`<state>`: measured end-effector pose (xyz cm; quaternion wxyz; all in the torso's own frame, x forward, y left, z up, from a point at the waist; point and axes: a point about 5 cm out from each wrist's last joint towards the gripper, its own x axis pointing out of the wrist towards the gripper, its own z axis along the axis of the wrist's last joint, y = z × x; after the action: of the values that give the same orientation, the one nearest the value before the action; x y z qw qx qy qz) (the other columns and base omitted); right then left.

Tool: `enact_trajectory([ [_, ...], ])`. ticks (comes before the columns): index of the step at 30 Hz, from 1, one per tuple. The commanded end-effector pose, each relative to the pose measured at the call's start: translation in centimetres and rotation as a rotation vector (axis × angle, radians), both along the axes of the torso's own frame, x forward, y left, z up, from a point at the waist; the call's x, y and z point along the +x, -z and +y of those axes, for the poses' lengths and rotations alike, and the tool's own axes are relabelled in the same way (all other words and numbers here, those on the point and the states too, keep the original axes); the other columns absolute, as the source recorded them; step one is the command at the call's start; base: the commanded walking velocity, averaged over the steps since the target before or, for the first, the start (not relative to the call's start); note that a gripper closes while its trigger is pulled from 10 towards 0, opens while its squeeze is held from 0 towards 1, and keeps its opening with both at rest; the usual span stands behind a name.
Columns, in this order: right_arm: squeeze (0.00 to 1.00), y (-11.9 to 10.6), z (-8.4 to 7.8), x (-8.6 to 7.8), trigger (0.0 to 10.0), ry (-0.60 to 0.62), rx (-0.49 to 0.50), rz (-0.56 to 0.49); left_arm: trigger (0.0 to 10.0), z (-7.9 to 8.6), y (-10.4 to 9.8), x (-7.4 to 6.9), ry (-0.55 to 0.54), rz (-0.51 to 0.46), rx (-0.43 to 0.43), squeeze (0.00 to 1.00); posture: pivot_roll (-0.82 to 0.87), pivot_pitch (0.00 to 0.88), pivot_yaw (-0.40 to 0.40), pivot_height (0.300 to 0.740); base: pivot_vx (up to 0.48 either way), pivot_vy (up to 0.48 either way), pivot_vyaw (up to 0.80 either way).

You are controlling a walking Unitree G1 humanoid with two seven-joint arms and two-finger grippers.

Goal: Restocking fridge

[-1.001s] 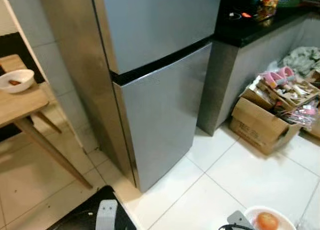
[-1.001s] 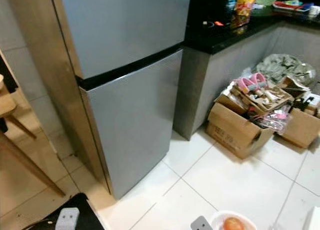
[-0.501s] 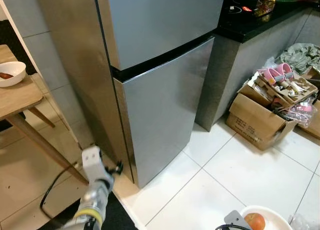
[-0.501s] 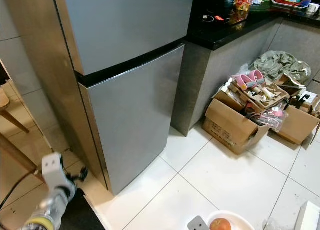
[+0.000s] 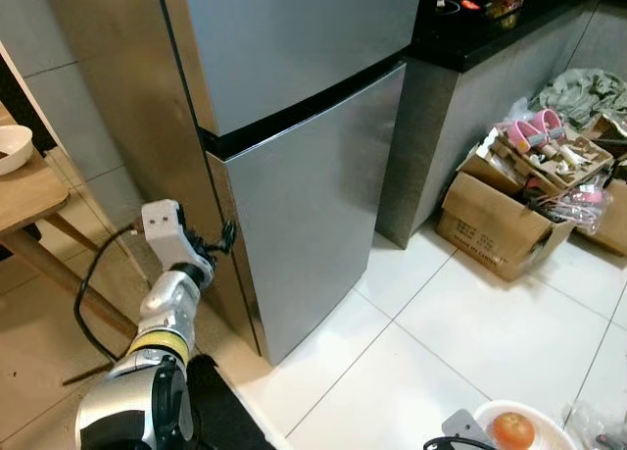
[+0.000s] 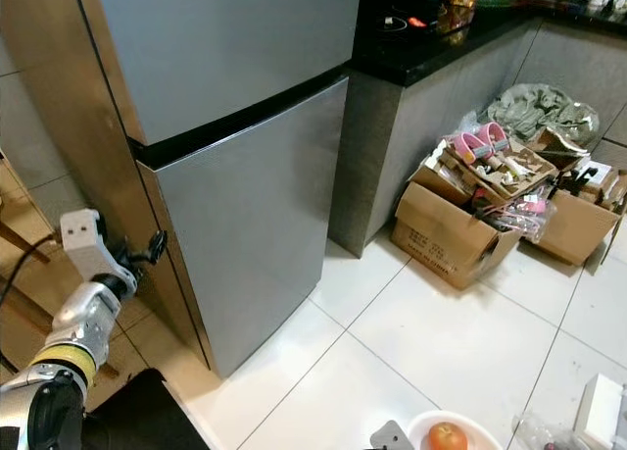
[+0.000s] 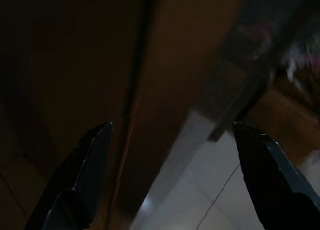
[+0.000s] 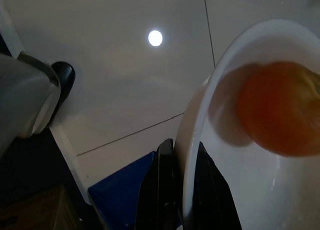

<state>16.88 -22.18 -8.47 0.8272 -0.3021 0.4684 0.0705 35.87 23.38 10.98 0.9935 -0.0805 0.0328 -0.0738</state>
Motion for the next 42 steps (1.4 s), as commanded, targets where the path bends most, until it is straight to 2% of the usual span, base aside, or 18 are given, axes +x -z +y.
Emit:
enact_trajectory([
  [1, 0.00, -0.1, -0.3, 0.0, 10.0, 0.023, 0.002, -0.019, 10.0, 0.5, -0.8, 0.1, 0.034, -0.017, 0.076, 1.00, -0.09, 0.086, 0.016, 0.740, 0.000, 0.000, 0.00],
  [2, 0.00, -0.1, -0.3, -0.1, 10.0, 0.035, 0.005, -0.022, 10.0, 0.5, -1.0, 0.2, 0.061, -0.020, 0.113, 1.00, -0.09, 0.093, 0.016, 0.740, 0.000, 0.000, 0.00],
  [5, 0.00, -0.1, -0.3, -0.1, 10.0, 0.035, 0.005, -0.022, 10.0, 0.5, -1.0, 0.2, 0.061, -0.020, 0.113, 1.00, -0.09, 0.093, 0.016, 0.740, 0.000, 0.000, 0.00],
  [8, 0.00, 0.3, -0.2, -1.1, 10.0, 0.033, 0.009, -0.010, 10.0, 1.2, -1.8, 0.4, 0.093, -0.012, 0.214, 1.00, -0.11, 0.149, 0.019, 0.740, 0.000, 0.000, 0.00],
  [9, 0.00, 0.4, -0.3, -1.4, 10.0, 0.032, 0.008, -0.008, 10.0, 1.5, -2.4, 0.6, 0.094, -0.019, 0.245, 0.44, -0.12, 0.169, 0.016, 0.740, 0.000, 0.000, 0.00],
  [12, 0.00, 0.5, -0.3, -1.6, 10.0, 0.032, 0.008, -0.008, 10.0, 1.7, -2.8, 0.8, 0.095, -0.025, 0.261, 0.44, -0.12, 0.173, 0.015, 0.740, 0.000, 0.000, 0.00],
  [13, 0.00, 0.5, -0.6, -2.0, 10.0, 0.030, 0.004, -0.005, 10.0, 1.9, -3.9, 1.1, 0.091, -0.054, 0.268, 0.00, -0.13, 0.206, 0.007, 0.740, 0.000, 0.000, 0.00],
  [20, 0.00, 0.5, -1.3, -2.6, 10.0, 0.024, -0.005, -0.006, 10.0, 2.0, -6.2, 2.0, 0.069, -0.114, 0.236, 0.00, -0.15, 0.275, -0.004, 0.740, 0.000, 0.000, 0.00],
  [27, 0.00, 0.5, -2.4, -3.8, 10.0, 0.019, -0.019, -0.012, 10.0, 0.8, -7.8, 2.8, 0.107, -0.164, 0.228, 0.00, -0.19, 0.365, -0.025, 0.740, 0.000, 0.000, 0.00],
  [30, 0.00, 0.6, -2.7, -4.3, 10.0, 0.017, -0.024, -0.009, 10.0, 0.7, -8.6, 3.1, 0.100, -0.186, 0.223, 0.00, -0.20, 0.382, -0.029, 0.740, 0.000, 0.000, 0.00],
  [33, 0.00, 0.6, -3.3, -5.0, 10.0, 0.013, -0.034, -0.004, 10.0, 0.6, -10.3, 3.6, 0.075, -0.231, 0.198, 0.00, -0.21, 0.400, -0.037, 0.740, 0.000, 0.000, 0.00],
  [36, 0.00, 0.5, -3.5, -5.1, 10.0, 0.014, -0.037, -0.002, 10.0, 0.5, -10.7, 3.7, 0.075, -0.239, 0.197, 0.00, -0.22, 0.410, -0.041, 0.740, 0.000, 0.000, 0.00],
  [39, 0.00, 0.5, -3.9, -5.5, 10.0, 0.015, -0.044, 0.001, 10.0, 0.0, -11.9, 4.1, 0.091, -0.275, 0.197, 0.00, -0.23, 0.423, -0.045, 0.740, 0.000, 0.000, 0.00],
  [41, 0.00, 0.4, -4.2, -5.7, 10.0, 0.016, -0.049, 0.000, 10.0, -0.9, -13.4, 4.4, 0.128, -0.328, 0.184, 0.00, -0.23, 0.427, -0.045, 0.740, 0.000, 0.000, 0.00],
  [42, 0.00, 0.4, -4.2, -5.7, 10.0, 0.016, -0.049, 0.000, 10.0, -0.9, -13.4, 4.4, 0.128, -0.328, 0.184, 0.00, -0.23, 0.427, -0.045, 0.740, 0.000, 0.000, 0.00],
])
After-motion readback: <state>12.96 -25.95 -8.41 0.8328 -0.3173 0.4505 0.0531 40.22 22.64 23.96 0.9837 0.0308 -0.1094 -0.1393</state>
